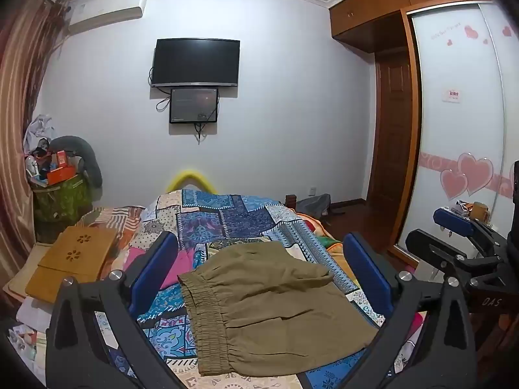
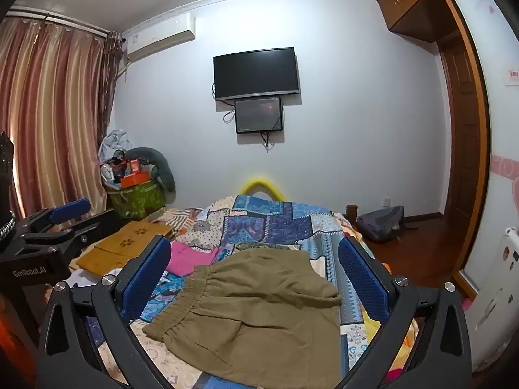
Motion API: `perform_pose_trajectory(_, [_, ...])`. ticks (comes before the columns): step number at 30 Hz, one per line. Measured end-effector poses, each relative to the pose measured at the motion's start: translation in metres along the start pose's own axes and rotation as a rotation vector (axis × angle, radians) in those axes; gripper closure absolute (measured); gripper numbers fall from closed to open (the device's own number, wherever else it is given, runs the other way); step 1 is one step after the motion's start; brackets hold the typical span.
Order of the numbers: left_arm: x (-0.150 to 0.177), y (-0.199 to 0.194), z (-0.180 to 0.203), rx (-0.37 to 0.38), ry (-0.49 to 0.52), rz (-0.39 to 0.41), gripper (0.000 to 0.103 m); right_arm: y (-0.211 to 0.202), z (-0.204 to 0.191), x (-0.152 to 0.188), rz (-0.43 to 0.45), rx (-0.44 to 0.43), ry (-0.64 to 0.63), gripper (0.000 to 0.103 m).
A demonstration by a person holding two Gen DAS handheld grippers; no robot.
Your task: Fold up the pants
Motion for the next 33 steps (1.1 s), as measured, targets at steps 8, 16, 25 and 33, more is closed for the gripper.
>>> perform_pose_trajectory(8, [0.001,0.0,0.004,-0.004,-0.026,0.004,0.0,0.0,-0.001,0.0,0.007,0.0,0.002,0.0])
perform_pose_trajectory(16, [0.0,0.001,-0.004,-0.003,-0.021,0.011,0.0,0.001,-0.005,-0.002,0.004,0.0,-0.003,0.0])
perform_pose_trajectory(25, [-0.004,0.0,-0.003,-0.003,-0.013,0.009,0.0,0.002,-0.006,-0.002,0.005,0.0,-0.005,0.0])
perform_pose_trajectory(33, [-0.005,-0.001,-0.003,0.001,-0.006,0.007,0.0,0.0,-0.004,-0.002,0.005,-0.001,-0.004,0.0])
Point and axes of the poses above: each gripper's, at about its wrist camera, not at the fingertips, and y roughly the way its jaws point, z to its right, x to its underside, the point moved 1 cm from there along y, roughly the way its jaws point, and after that the axes turned 14 degrees about x, right-handed, at the moved point
